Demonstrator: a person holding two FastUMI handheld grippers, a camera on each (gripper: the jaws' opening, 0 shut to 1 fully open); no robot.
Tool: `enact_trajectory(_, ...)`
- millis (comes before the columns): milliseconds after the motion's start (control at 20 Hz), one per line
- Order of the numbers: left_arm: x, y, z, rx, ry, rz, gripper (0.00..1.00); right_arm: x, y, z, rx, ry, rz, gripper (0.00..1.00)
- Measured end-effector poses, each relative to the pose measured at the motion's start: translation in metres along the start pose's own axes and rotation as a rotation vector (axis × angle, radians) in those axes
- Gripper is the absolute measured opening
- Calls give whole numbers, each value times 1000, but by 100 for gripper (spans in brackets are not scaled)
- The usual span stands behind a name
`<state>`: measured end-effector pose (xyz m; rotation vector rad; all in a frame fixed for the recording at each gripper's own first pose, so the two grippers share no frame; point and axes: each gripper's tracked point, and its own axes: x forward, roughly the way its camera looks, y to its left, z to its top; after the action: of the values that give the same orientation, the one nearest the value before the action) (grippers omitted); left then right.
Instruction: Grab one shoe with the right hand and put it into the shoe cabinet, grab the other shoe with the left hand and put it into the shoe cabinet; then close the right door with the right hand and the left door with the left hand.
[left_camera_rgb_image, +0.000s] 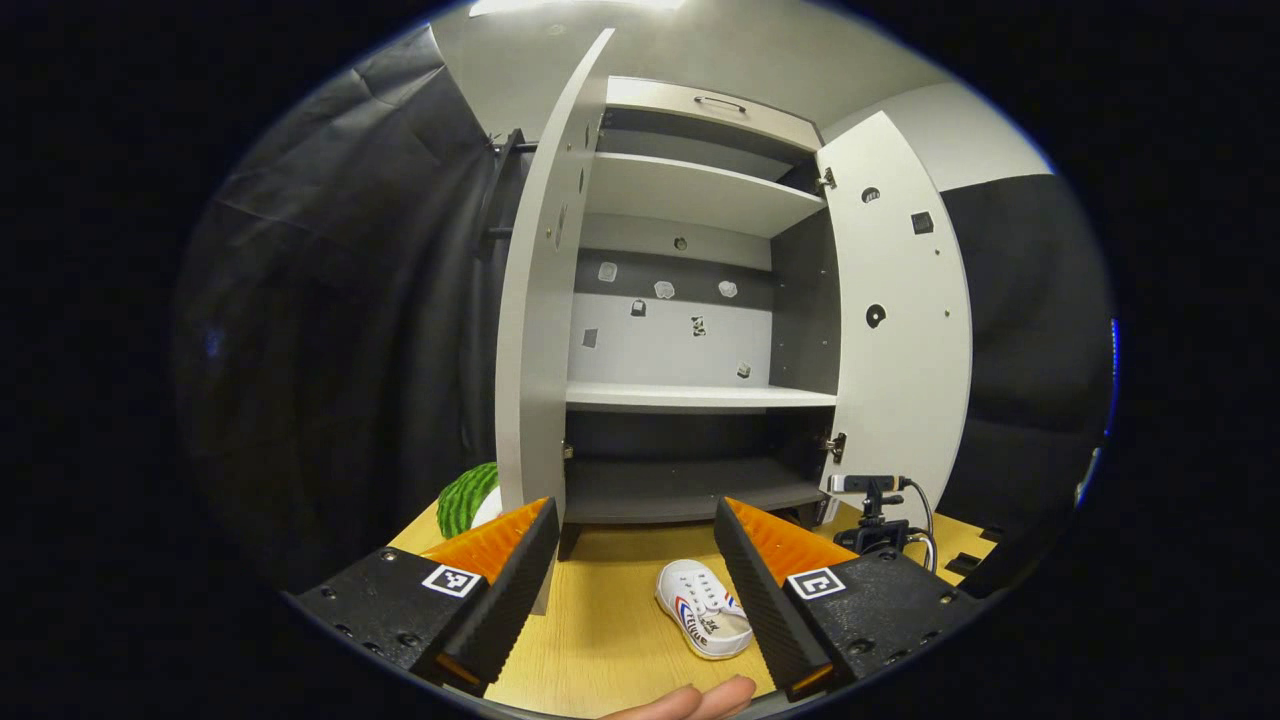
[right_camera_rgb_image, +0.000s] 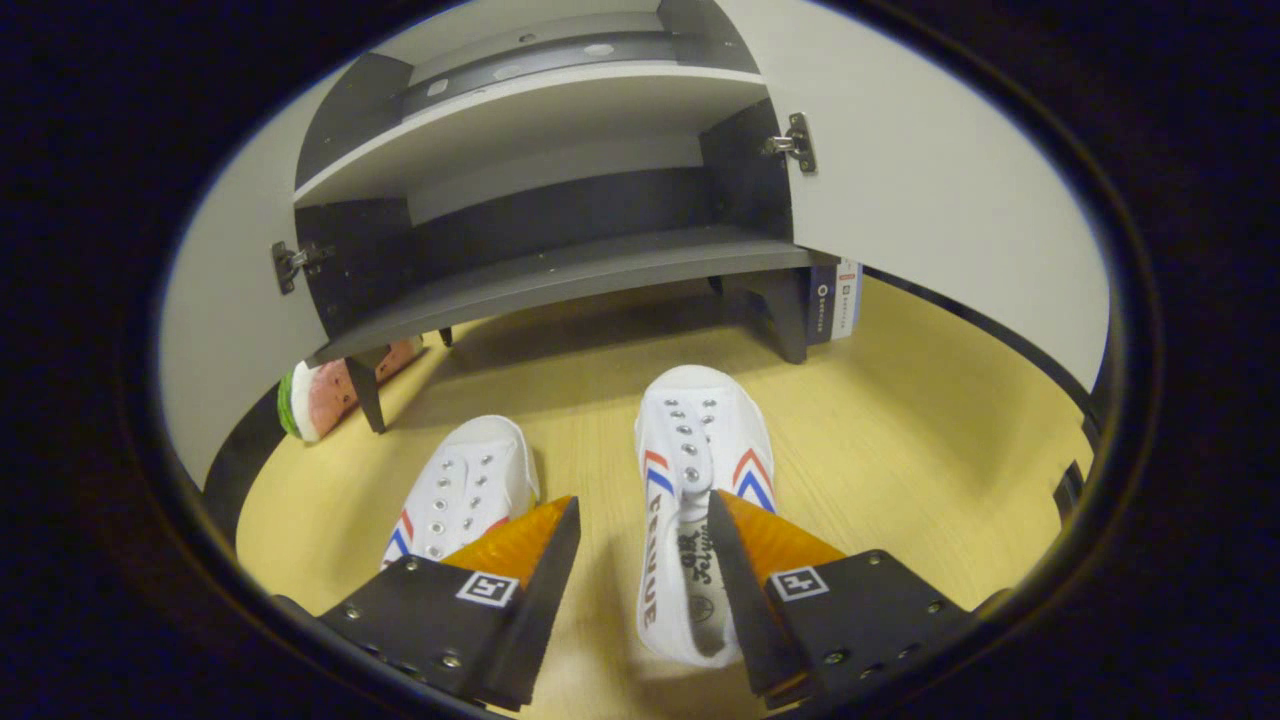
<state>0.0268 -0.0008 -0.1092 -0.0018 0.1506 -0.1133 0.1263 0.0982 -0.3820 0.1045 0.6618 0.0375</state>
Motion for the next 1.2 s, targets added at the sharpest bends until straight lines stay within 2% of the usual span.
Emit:
enact_trajectory(150,3,3,-2,-4,4,0,95,11,1,-5,6,33,5,77)
enact_trajectory(200,4,3,-1,-9,5,1,96,25,-6,-3,-4,6,-28,77)
enact_trajectory(250,7,2,-3,-12,8,1,96,14,-17,9,55,-9,-45,75)
enact_trajectory(300,9,0,-5,-15,16,-2,95,26,-15,12,128,-11,-34,8)
enact_trajectory(350,11,-1,-5,-17,18,-7,95,36,-14,13,134,-8,-8,8)
enact_trajectory(450,16,-4,-7,-3,22,-8,95,46,-10,12,71,-18,22,8)
enact_trajectory(500,17,-5,-9,8,29,-10,95,46,-9,16,51,-38,34,2)
enact_trajectory(550,18,-9,-10,15,31,-18,95,44,-7,20,30,-65,43,2)
enact_trajectory(750,25,-13,-15,33,46,-25,95,27,0,29,34,-144,100,1)
enact_trajectory(900,29,-14,-18,37,60,-25,95,11,2,35,5,-204,113,1)
enact_trajectory(1200,32,-18,-13,51,59,-36,96,-42,18,84,-74,-329,142,0)
